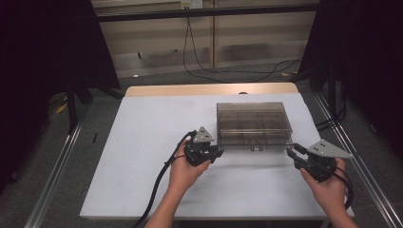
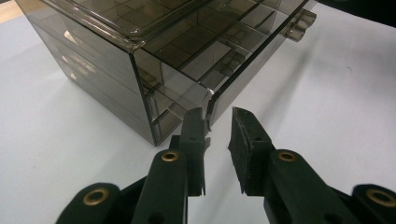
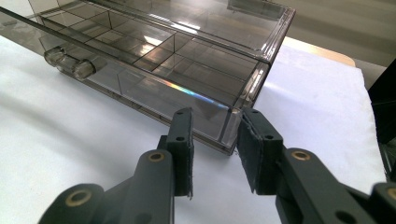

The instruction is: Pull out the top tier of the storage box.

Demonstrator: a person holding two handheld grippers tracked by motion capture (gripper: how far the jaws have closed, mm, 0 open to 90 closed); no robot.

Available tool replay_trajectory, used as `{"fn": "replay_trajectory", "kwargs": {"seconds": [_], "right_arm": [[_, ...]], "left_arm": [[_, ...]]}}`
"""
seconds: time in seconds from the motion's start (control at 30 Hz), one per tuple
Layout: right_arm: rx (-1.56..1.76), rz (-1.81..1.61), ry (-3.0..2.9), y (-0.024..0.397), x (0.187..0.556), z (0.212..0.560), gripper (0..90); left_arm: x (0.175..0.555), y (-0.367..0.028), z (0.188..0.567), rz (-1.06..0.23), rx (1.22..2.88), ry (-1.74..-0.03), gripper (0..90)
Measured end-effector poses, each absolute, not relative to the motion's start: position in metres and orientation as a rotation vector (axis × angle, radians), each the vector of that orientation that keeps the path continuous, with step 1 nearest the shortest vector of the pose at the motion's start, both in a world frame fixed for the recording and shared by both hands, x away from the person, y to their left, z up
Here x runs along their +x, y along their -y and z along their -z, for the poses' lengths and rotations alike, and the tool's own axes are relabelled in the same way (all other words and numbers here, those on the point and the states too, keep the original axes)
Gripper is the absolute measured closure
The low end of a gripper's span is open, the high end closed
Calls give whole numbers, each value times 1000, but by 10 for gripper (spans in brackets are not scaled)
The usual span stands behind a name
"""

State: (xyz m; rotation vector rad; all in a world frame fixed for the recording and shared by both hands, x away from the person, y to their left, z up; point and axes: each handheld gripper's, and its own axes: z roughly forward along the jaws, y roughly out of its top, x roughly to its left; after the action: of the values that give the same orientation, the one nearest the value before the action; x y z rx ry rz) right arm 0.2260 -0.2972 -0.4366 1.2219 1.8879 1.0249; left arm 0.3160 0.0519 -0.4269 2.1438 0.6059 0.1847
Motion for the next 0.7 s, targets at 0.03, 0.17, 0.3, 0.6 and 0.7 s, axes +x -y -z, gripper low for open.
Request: {"fn": "replay_trajectory", "kwargs": {"seconds": [0.03, 0.17, 0.3, 0.6, 0.7], "right_arm": [[1224, -1024, -1889, 297, 226, 436, 671], [1225, -1031, -1893, 297, 225, 436, 672], [1228, -1032, -1895, 297, 224, 436, 675], [1229, -1033, -1897, 299, 223, 435, 676], [1229, -1038, -1901, 299, 222, 435, 675]], "left_arm": [[316, -52, 427, -184, 2145, -605, 755], [315, -52, 426, -193, 2159, -604, 755], [314, -52, 426, -188, 2154, -605, 755], [312, -52, 425, -178, 2168, -602, 755], [311, -52, 425, -180, 2172, -598, 755]]}}
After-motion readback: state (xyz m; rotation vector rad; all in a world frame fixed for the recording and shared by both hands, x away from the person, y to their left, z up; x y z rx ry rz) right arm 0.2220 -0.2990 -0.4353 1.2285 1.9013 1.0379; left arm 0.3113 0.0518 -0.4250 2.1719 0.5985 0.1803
